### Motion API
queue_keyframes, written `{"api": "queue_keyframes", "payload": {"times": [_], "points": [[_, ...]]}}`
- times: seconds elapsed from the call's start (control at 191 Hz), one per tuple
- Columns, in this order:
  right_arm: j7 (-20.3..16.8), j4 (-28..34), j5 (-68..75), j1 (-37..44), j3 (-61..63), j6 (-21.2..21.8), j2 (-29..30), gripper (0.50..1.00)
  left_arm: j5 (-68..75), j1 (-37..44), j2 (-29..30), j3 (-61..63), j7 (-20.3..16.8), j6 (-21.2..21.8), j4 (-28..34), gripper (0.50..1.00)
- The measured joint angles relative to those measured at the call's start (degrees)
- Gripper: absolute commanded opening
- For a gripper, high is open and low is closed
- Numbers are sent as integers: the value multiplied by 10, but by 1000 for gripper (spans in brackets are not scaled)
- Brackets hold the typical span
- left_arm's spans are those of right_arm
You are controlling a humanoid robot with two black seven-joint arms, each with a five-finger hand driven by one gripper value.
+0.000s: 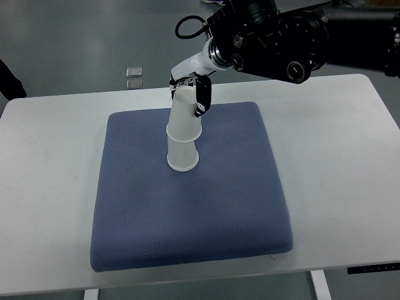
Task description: Stack paper cups
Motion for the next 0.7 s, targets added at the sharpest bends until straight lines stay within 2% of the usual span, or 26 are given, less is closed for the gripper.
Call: {"api": "queue_keyframes", "payload": {"times": [0.701], "points": [[0, 0, 2, -7, 0, -11, 0, 752, 0, 0, 0, 1, 0, 0, -2, 1000]]}}
